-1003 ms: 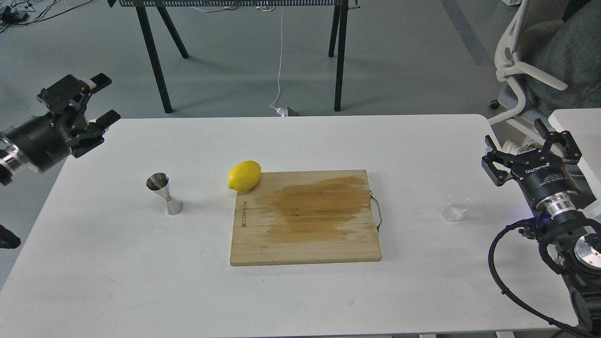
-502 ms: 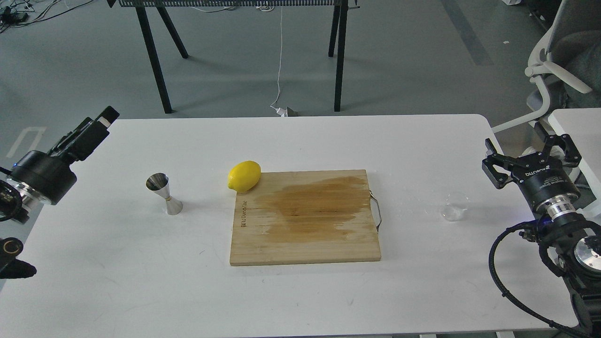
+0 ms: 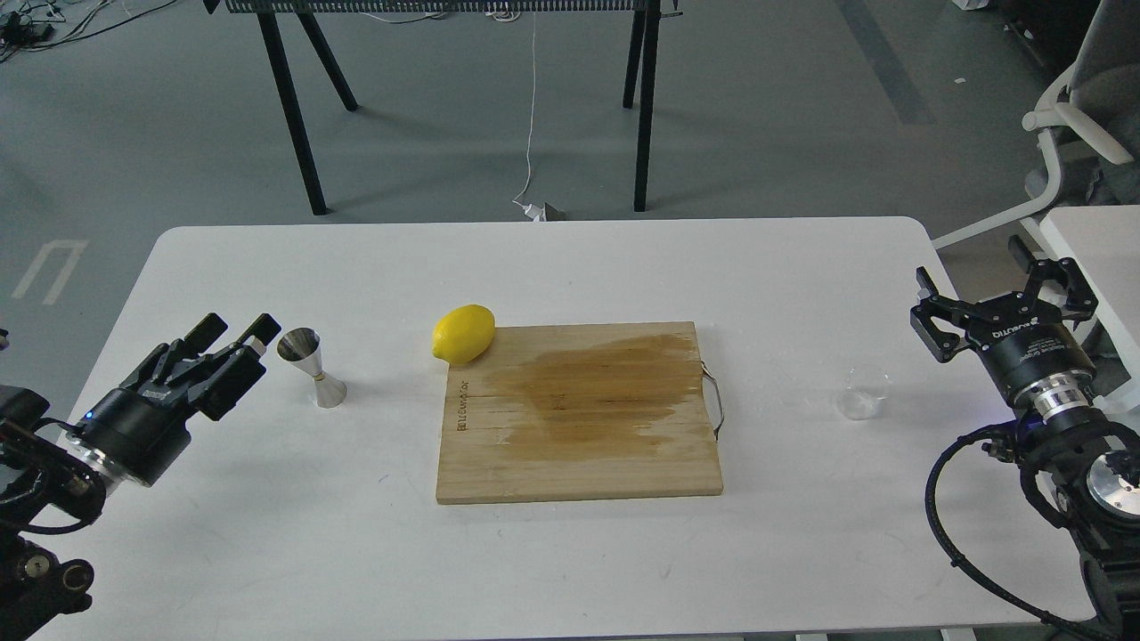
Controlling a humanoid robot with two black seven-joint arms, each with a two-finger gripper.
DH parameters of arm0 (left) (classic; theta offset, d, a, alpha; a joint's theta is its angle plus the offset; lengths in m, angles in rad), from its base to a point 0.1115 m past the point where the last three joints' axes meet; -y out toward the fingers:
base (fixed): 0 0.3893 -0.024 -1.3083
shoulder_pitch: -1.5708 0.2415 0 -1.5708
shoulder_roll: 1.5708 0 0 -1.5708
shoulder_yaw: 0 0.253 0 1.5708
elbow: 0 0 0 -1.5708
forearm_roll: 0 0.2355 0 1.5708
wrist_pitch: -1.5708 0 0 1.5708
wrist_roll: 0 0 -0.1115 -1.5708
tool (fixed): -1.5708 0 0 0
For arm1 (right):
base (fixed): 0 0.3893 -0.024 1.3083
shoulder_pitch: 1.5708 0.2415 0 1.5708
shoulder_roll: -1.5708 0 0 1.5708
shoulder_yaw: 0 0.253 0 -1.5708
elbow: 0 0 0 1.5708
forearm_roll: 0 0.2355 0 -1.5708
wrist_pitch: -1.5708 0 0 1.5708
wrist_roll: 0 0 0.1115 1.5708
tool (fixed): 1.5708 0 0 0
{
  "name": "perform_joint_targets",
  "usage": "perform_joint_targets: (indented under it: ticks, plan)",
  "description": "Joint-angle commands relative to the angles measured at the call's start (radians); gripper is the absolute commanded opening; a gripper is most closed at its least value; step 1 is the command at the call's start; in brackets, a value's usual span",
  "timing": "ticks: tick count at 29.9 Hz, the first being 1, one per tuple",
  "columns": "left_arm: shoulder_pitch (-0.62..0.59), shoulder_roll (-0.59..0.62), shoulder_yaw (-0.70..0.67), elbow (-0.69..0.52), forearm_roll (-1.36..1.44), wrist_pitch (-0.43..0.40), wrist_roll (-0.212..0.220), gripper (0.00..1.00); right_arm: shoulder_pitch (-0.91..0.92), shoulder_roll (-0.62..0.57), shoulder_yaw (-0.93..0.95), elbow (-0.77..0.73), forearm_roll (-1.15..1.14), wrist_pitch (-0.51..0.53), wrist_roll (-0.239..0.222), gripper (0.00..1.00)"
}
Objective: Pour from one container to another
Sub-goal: 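Close the left gripper around the steel jigger beside the board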
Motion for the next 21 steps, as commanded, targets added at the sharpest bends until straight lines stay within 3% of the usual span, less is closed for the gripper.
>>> perform_joint_targets:
  ticks: [1, 7, 21]
  plan:
    - [0.004, -0.045, 0.002, 0.068, 0.075, 0.000, 0.000, 0.99, -0.007, 0.000, 0.005, 0.002, 0.000, 0.000, 0.001, 0.99]
    - [-0.008, -0.113, 0.005, 0.198, 0.134, 0.000, 0.000, 0.99, -0.007, 0.000, 0.005, 0.004, 0.000, 0.000, 0.001, 0.99]
    - [-0.085, -0.212, 0.043, 0.292, 0.137, -0.004, 0.000, 0.99, -0.013, 0.000, 0.008, 0.007, 0.000, 0.000, 0.001, 0.99]
